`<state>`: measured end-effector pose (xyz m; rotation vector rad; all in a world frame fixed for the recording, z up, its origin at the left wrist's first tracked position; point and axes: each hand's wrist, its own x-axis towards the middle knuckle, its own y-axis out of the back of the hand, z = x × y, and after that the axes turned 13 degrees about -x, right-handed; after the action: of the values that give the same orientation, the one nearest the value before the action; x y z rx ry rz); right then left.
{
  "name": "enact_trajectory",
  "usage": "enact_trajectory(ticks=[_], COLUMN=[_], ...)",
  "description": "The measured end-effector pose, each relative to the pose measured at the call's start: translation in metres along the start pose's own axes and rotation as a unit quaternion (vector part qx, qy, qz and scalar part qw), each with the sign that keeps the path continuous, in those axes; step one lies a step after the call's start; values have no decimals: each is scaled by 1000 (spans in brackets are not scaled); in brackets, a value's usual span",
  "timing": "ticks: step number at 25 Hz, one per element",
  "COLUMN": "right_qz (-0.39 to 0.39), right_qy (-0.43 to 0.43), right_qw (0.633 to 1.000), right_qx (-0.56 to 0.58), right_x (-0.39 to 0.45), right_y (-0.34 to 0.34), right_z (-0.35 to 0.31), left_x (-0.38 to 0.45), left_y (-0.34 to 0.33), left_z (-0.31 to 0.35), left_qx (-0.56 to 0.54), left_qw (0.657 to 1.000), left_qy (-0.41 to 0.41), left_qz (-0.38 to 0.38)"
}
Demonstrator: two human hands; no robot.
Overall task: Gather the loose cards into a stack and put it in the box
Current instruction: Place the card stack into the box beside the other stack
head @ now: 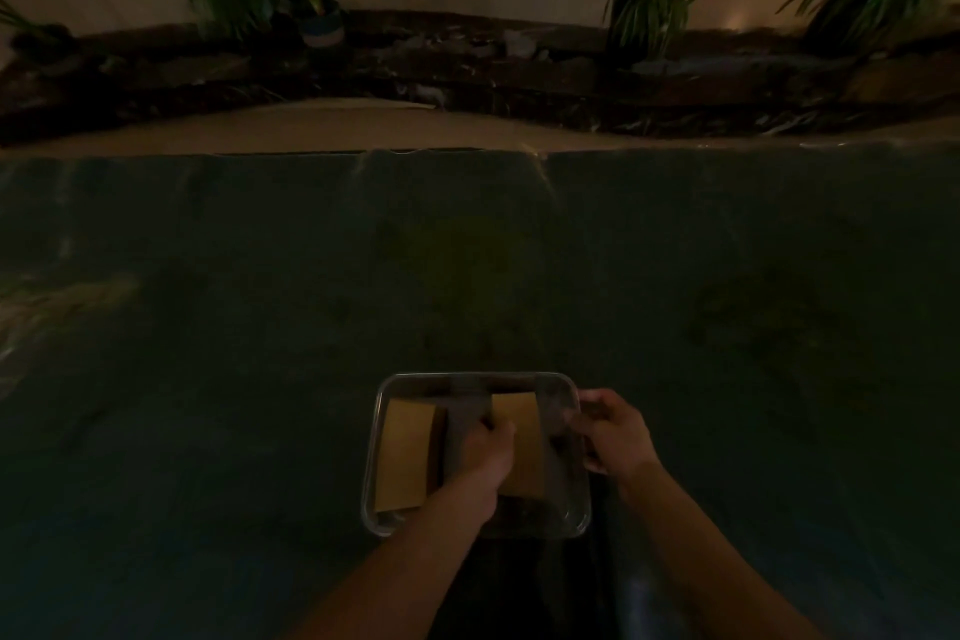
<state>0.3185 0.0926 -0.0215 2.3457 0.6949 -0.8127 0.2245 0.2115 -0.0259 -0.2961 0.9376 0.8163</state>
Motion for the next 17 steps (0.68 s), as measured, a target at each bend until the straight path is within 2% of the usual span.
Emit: enact_trajectory(ticks=[8, 13, 17], right_qz=[-10, -11, -14], right_qy=[5, 9, 8], right_qw=[1000, 1000, 1000], right_qx=[-3, -14, -11], right_x=[4, 7, 9], right_y=[0, -1, -1], right_z=[3, 5, 6], left_x=[4, 4, 2], left_y=[-15, -22, -25], left_z=[-10, -15, -18], left_qx=[77, 133, 121], left_qw=[996, 990, 991], left_qy=[-9, -43, -62], left_qz=[-41, -9, -12])
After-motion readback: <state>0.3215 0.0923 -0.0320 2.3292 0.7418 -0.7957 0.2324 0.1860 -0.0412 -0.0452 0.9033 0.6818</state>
